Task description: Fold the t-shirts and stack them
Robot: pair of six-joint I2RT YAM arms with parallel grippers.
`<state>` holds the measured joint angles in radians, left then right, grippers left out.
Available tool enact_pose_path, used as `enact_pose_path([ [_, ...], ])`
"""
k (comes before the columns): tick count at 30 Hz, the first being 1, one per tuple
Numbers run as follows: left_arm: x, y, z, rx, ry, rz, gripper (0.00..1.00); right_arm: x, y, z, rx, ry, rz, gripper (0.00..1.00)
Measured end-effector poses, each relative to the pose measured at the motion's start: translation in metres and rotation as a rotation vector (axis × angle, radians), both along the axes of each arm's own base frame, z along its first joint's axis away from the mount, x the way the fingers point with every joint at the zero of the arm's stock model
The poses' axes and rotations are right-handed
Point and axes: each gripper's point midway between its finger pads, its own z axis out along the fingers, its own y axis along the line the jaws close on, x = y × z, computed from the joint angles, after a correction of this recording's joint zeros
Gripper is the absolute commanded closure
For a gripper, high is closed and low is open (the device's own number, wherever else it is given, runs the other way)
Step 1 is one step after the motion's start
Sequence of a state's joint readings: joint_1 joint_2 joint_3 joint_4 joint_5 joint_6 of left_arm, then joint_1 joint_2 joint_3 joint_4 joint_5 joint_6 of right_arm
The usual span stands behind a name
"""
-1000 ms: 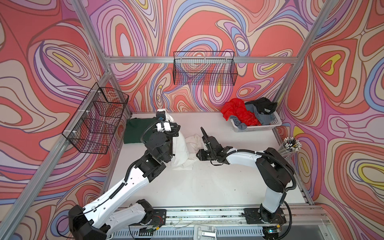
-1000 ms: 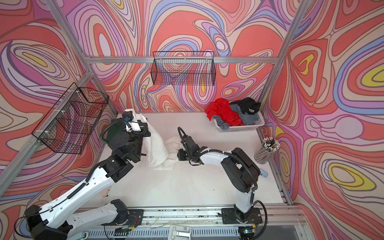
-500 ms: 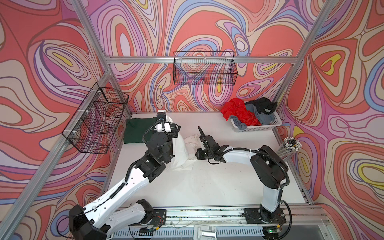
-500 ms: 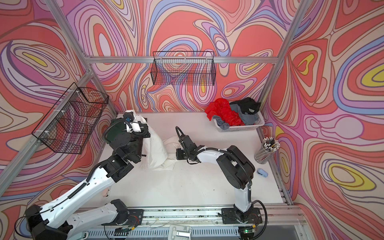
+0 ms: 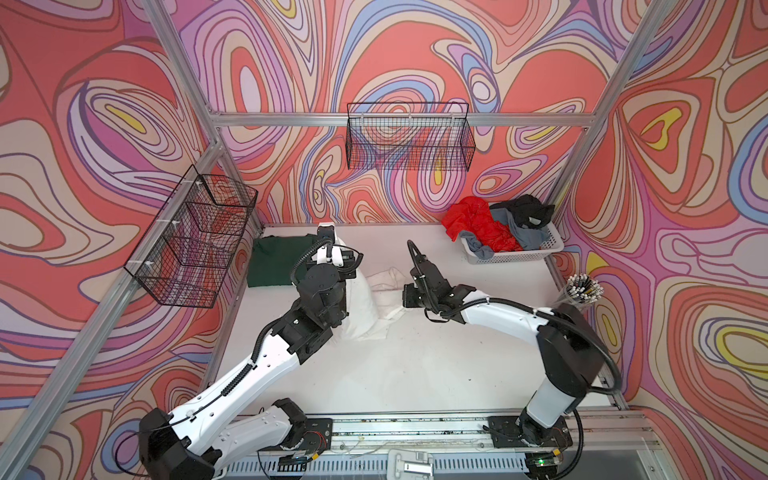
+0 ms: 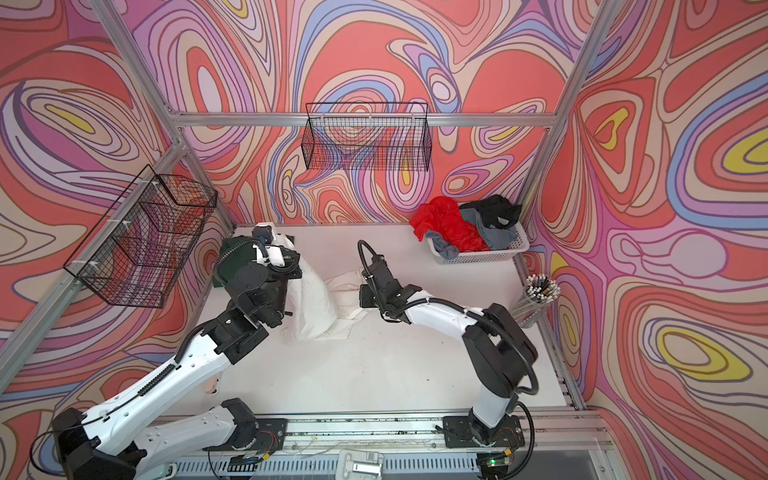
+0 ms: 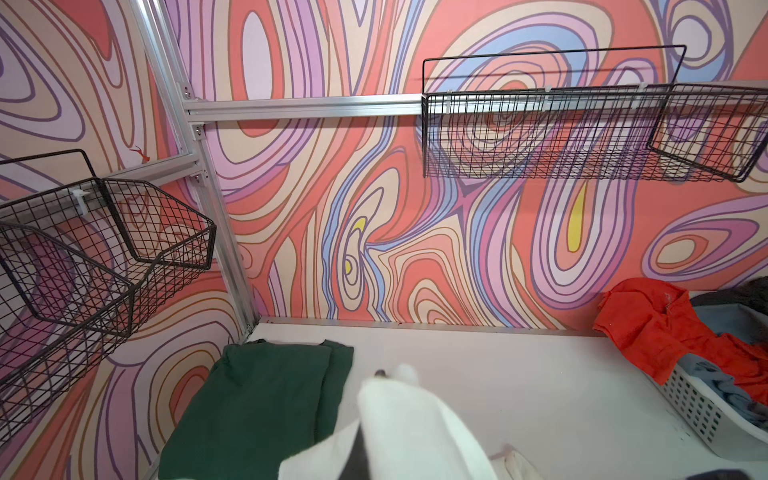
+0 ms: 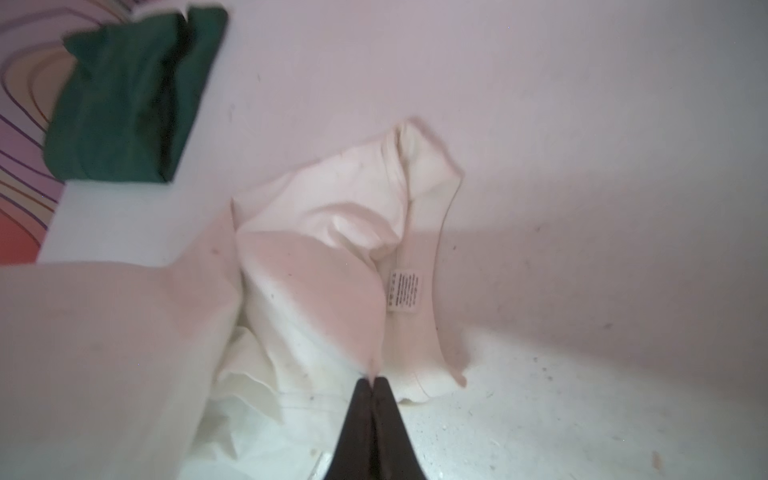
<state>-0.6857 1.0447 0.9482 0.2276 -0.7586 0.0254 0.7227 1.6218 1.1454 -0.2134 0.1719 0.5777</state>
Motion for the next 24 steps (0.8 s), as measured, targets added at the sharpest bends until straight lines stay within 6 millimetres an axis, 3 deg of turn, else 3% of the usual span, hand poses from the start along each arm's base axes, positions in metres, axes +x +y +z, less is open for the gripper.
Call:
enact_pose_path([
  [8, -0.008, 0.005, -0.004, -0.024, 0.015, -0.010, 1.00, -0.003, -0.065, 0.160, 0.060, -0.314, -0.237, 1.00],
  [11, -0.022, 0.014, -0.008, -0.065, 0.027, -0.026, 1.00, -0.006, -0.085, 0.206, 0.052, -0.402, -0.302, 1.00],
  [19, -0.062, 0.026, -0.023, -0.232, 0.120, -0.133, 1.00, -0.008, -0.112, 0.287, -0.016, -0.554, -0.381, 1.00],
  [22, -0.072, 0.033, -0.046, -0.276, 0.177, -0.125, 1.00, 0.000, -0.108, 0.306, -0.036, -0.591, -0.392, 1.00],
  [24, -0.076, 0.038, -0.070, -0.280, 0.236, -0.101, 1.00, 0.010, -0.101, 0.305, -0.066, -0.593, -0.392, 1.00],
])
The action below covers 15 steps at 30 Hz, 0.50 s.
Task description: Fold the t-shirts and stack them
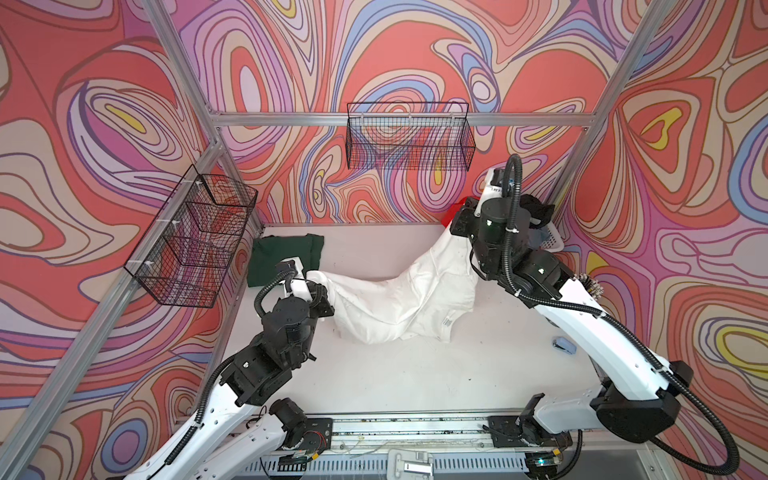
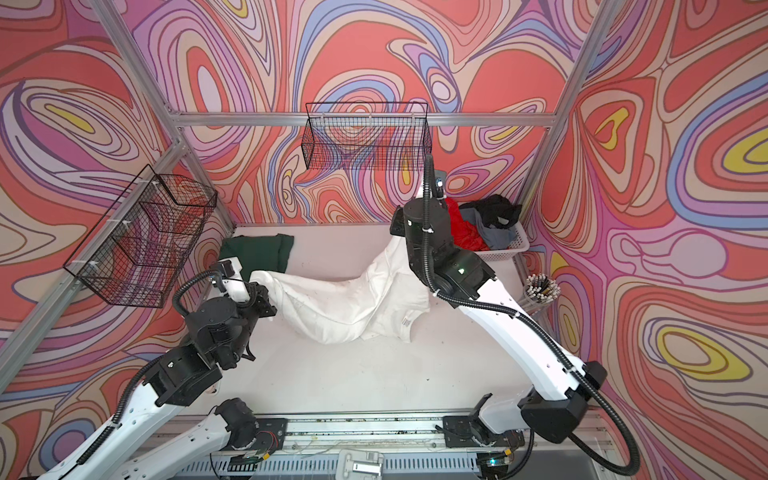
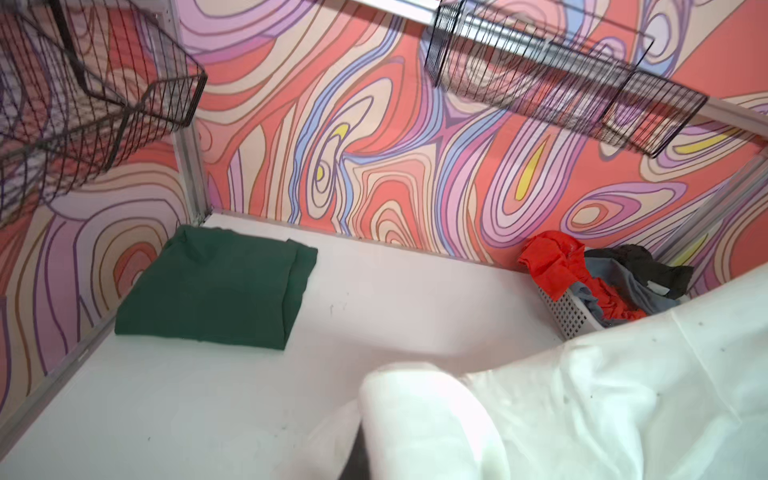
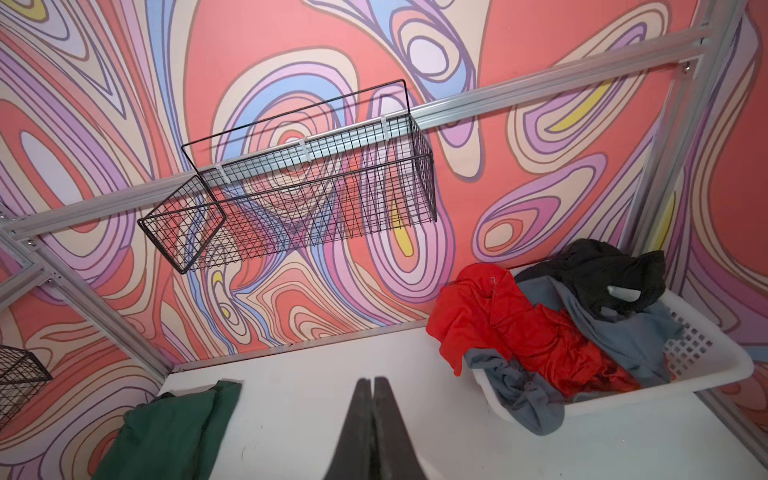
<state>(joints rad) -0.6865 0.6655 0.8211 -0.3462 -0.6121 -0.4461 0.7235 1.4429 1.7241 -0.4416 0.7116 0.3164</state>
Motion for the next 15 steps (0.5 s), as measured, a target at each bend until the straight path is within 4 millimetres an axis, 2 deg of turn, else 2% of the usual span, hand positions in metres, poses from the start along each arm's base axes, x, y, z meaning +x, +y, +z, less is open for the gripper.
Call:
enact_pose_path([
  [3, -0.002, 0.005, -0.037, 0.030, 0.094, 0.031, 1.00, 0.021, 0.015, -0.024, -0.058, 0.047, -0.006, 1.00],
  [6, -0.001, 0.012, -0.065, 0.058, 0.167, 0.067, 1.00, 0.045, 0.024, -0.064, -0.115, 0.128, -0.001, 1.00],
  [10, 0.014, 0.025, -0.092, 0.051, 0.253, 0.126, 1.00, 0.072, 0.011, -0.099, -0.148, 0.208, -0.029, 1.00],
  [15, 0.055, 0.037, -0.139, 0.013, 0.396, 0.176, 1.00, 0.095, -0.015, -0.119, -0.132, 0.256, -0.071, 1.00],
])
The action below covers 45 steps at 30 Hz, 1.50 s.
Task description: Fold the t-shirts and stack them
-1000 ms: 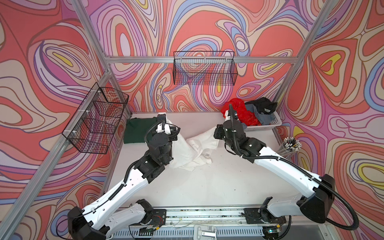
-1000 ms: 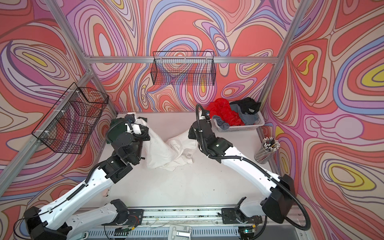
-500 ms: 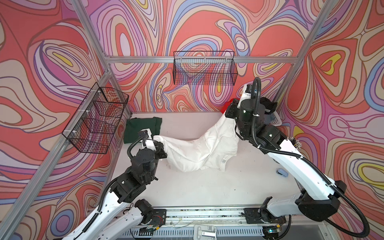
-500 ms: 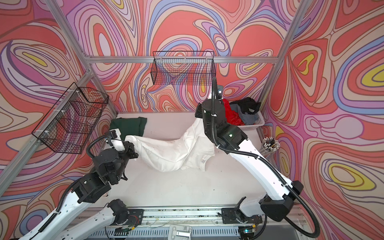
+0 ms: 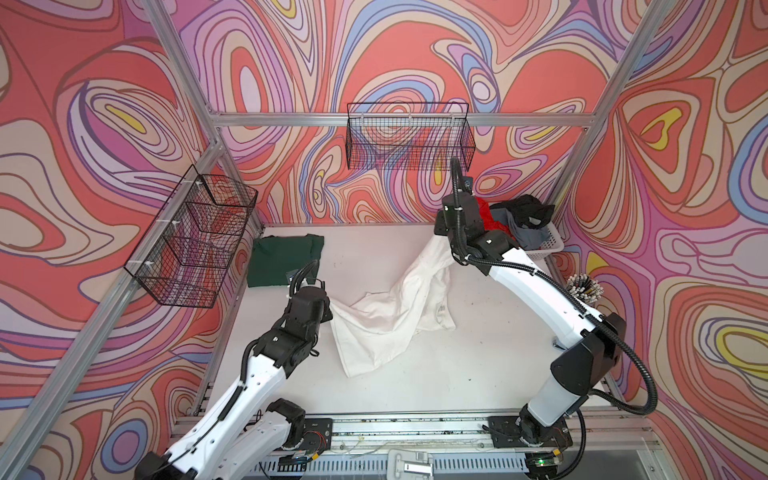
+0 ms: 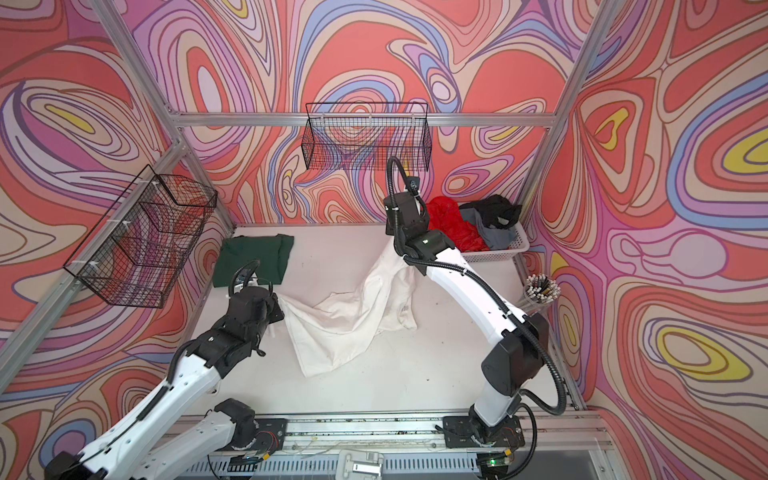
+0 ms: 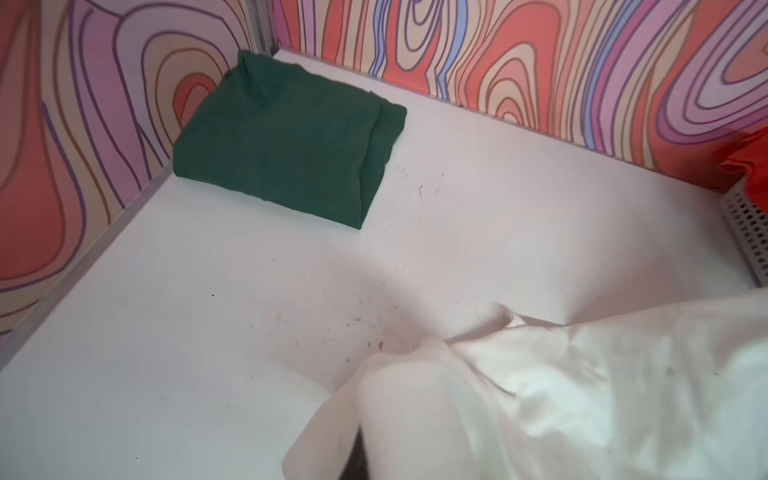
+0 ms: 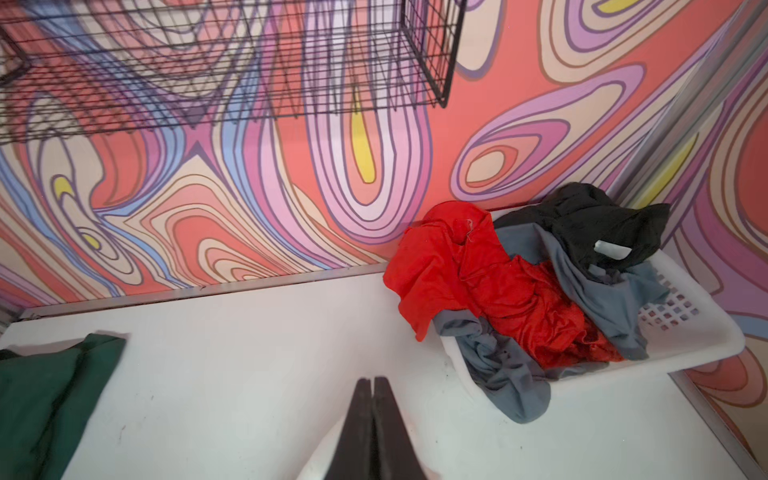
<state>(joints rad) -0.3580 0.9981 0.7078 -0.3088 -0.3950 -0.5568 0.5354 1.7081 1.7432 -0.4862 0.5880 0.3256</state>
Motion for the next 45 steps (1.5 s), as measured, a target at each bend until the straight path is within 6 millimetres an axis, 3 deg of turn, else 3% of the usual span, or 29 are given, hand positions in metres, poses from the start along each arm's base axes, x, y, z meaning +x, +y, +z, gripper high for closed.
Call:
enact_pose_path([
  [2, 0.017, -0.003, -0.020, 0.001, 0.062, -0.003, 0.96, 0.007, -0.007, -0.007, 0.003, 0.014, -0.014, 1.00],
  [3, 0.025, -0.004, -0.027, 0.003, 0.086, -0.006, 0.70, 0.009, -0.009, -0.011, 0.002, 0.021, -0.021, 1.00],
  [5, 0.047, -0.011, -0.031, 0.002, 0.123, -0.028, 0.35, 0.014, -0.012, -0.019, -0.002, 0.035, -0.029, 1.00],
  [7, 0.071, -0.021, -0.021, -0.016, 0.117, -0.062, 0.06, 0.016, -0.014, -0.024, -0.004, 0.046, -0.033, 1.00],
  [8, 0.079, -0.026, -0.011, -0.032, 0.098, -0.082, 0.00, 0.017, -0.015, -0.025, -0.002, 0.048, -0.036, 1.00],
  [10, 0.086, -0.035, 0.008, -0.067, 0.050, -0.120, 0.00, 0.017, -0.016, -0.026, 0.000, 0.050, -0.040, 1.00],
  [13, 0.075, -0.041, 0.031, -0.109, -0.006, -0.162, 0.00, 0.018, -0.020, -0.034, 0.001, 0.062, -0.048, 1.00],
  [16, 0.054, -0.041, 0.040, -0.129, -0.022, -0.185, 0.00, 0.017, -0.022, -0.044, -0.002, 0.084, -0.052, 1.00],
  [19, 0.031, -0.042, 0.035, -0.142, -0.008, -0.209, 0.00, 0.016, -0.022, -0.050, -0.002, 0.097, -0.050, 1.00],
  [25, -0.027, -0.076, -0.002, -0.186, 0.083, -0.337, 0.08, 0.015, -0.022, -0.060, 0.001, 0.117, -0.049, 1.00],
  [27, -0.043, -0.088, -0.020, -0.204, 0.131, -0.379, 0.14, 0.015, -0.021, -0.061, 0.006, 0.119, -0.047, 1.00],
  [30, -0.060, -0.091, -0.053, -0.224, 0.217, -0.382, 0.17, 0.013, -0.020, -0.066, 0.016, 0.130, -0.042, 1.00],
  [33, -0.073, -0.088, -0.084, -0.229, 0.305, -0.365, 0.18, 0.011, -0.019, -0.069, 0.027, 0.138, -0.040, 1.00],
  [45, -0.099, -0.093, -0.149, -0.239, 0.512, -0.352, 0.24, -0.006, -0.026, -0.068, 0.049, 0.143, -0.036, 1.00],
])
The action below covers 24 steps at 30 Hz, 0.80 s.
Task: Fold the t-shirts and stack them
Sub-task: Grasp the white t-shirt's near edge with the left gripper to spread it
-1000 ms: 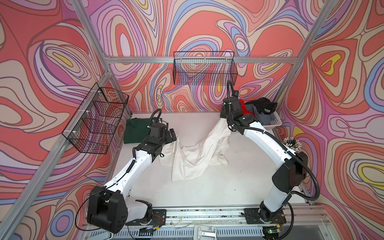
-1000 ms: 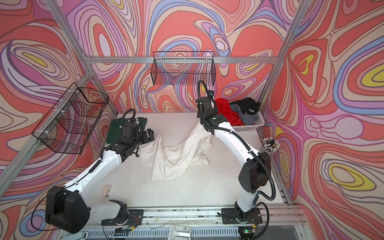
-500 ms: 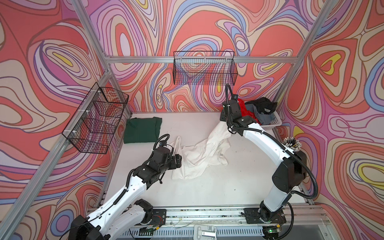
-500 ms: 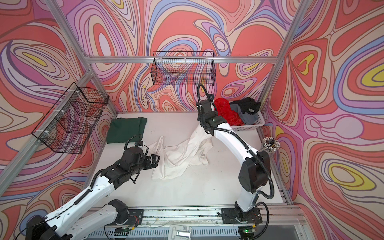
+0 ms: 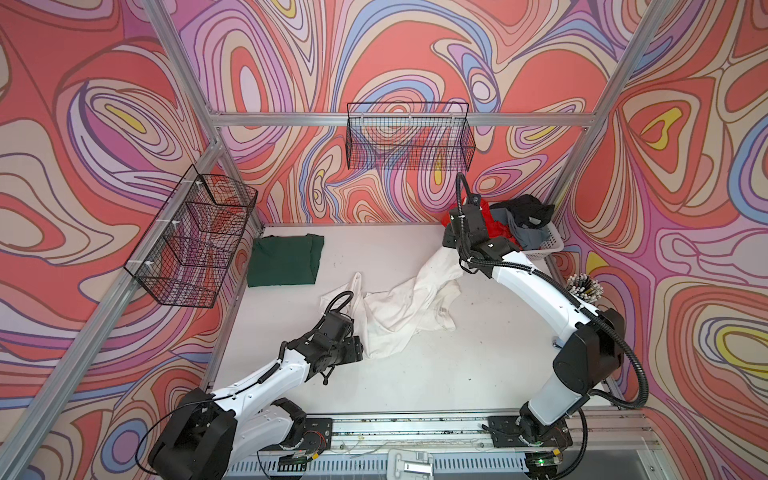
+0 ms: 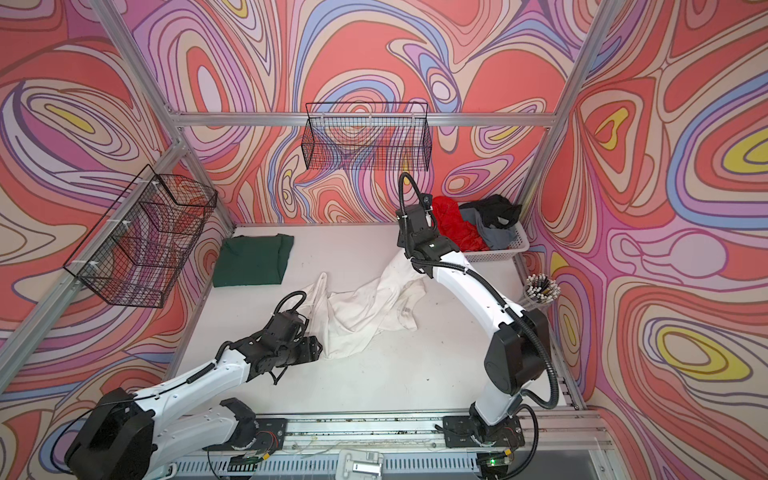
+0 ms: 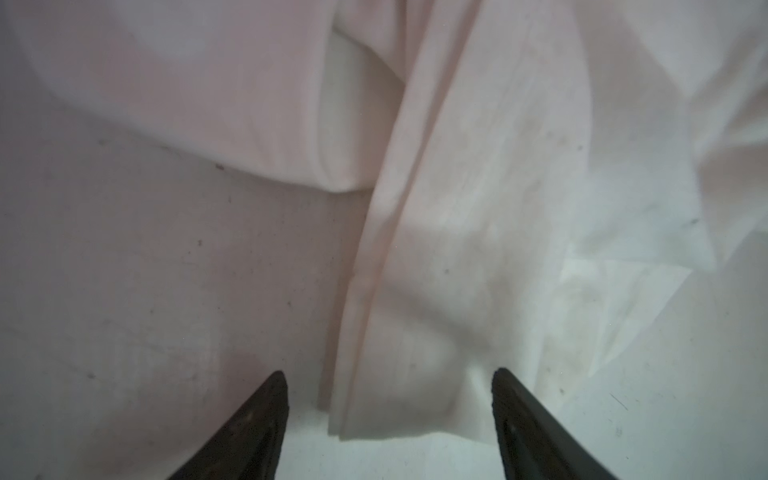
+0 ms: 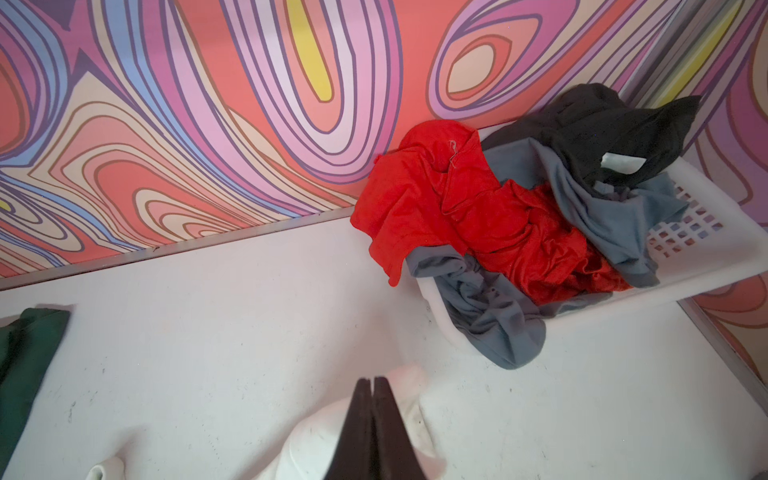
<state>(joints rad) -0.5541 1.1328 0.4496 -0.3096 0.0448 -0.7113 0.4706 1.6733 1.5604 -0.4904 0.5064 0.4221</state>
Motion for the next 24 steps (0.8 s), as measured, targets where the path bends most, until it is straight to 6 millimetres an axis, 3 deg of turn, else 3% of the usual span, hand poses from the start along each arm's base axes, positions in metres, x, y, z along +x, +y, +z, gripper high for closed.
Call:
enact_pose_path([
  [2, 0.006, -0.005, 0.000, -0.013, -0.013, -0.002, 0.33, -0.004, -0.001, -0.002, 0.002, 0.004, 0.000, 1.00],
  [5, 0.012, -0.011, -0.002, -0.028, -0.020, -0.003, 0.66, -0.009, -0.004, -0.007, 0.001, 0.015, -0.001, 1.00],
  [11, 0.013, -0.018, -0.008, -0.053, 0.000, -0.006, 1.00, -0.019, -0.011, -0.016, -0.002, 0.034, -0.001, 1.00],
  [15, 0.012, -0.019, -0.005, -0.067, 0.002, -0.005, 1.00, -0.021, -0.015, -0.014, 0.002, 0.030, -0.006, 1.00],
  [18, 0.011, -0.017, 0.011, -0.074, -0.023, -0.006, 1.00, -0.023, -0.017, -0.011, 0.004, 0.023, -0.009, 1.00],
  [21, 0.026, -0.020, 0.050, -0.081, -0.124, -0.011, 1.00, -0.030, -0.022, -0.006, 0.003, 0.009, -0.013, 1.00],
  [24, 0.049, -0.022, 0.110, -0.095, -0.288, -0.009, 1.00, -0.045, -0.031, 0.007, 0.008, -0.019, -0.024, 1.00],
])
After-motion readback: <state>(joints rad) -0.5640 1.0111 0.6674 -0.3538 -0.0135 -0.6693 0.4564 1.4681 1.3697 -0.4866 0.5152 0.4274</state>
